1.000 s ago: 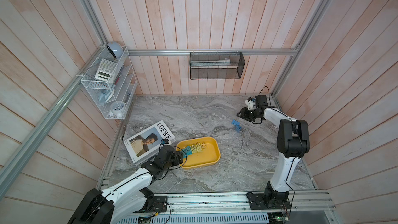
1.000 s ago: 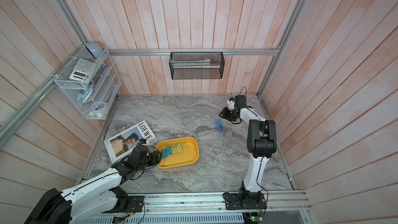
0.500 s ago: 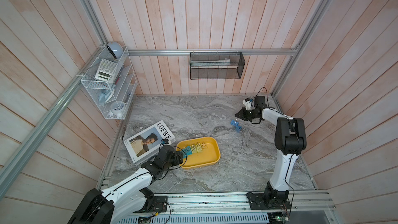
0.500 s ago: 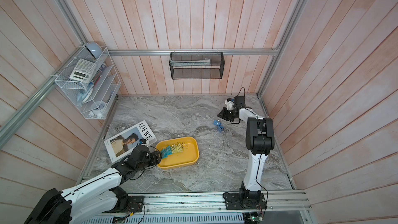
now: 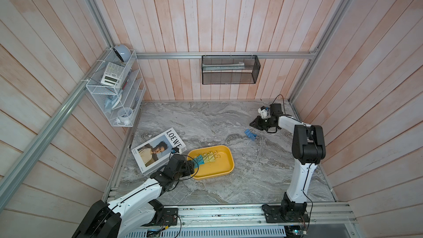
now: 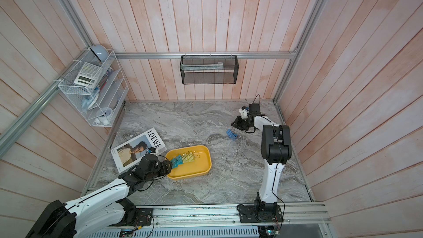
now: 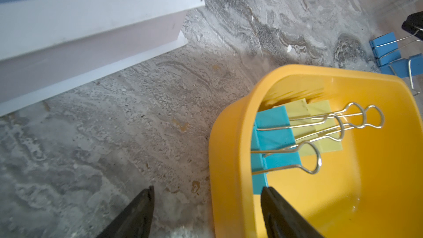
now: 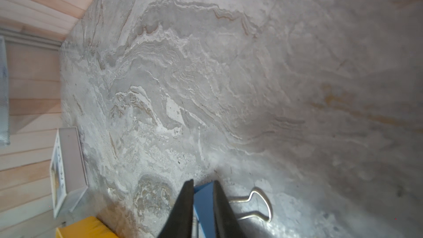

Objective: Put the binder clips in the storage box
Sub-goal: Pick up the binder clip at the center of the board.

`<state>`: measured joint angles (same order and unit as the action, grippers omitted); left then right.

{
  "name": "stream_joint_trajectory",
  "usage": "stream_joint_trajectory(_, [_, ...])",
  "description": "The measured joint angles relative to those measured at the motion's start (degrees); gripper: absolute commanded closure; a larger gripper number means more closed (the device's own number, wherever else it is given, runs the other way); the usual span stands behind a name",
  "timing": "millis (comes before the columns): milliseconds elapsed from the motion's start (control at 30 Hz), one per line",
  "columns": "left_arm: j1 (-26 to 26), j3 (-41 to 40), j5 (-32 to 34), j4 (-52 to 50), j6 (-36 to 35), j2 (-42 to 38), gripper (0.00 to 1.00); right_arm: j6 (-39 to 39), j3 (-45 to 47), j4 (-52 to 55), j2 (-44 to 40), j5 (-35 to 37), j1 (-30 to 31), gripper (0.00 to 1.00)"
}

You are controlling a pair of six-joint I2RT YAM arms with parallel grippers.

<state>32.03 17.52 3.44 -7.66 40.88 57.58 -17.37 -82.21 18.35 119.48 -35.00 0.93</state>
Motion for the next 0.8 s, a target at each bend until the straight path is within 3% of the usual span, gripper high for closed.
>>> stream_joint_trajectory(133, [0.0,0.0,0.0,0.0,0.02,-0.04,0.2,0.66,0.57,0.55,-0.04,0.33,-0.02,0.6])
stream_joint_trajectory(333, [0.0,0.0,0.0,0.0,0.0,-0.28,0.2,0.94,2.99,0.2,-0.42,0.15,-0.24,0.62])
stream_joint_trajectory(533, [0.0,0.0,0.0,0.0,0.02,-0.26,0.2,0.61,4.83,-0.92,-1.2,-1.2,-0.31,0.78])
stream_joint_trajectory(667, [0.0,0.0,0.0,0.0,0.0,-0.26,0.2,0.17,4.46,-1.31,-1.22,-2.62,-0.31,0.98])
stream_joint_trajectory(800, [0.0,0.0,0.0,0.0,0.0,-0.26,0.2,-0.39,4.39,-1.57,-1.7,-2.47,-0.33,1.0])
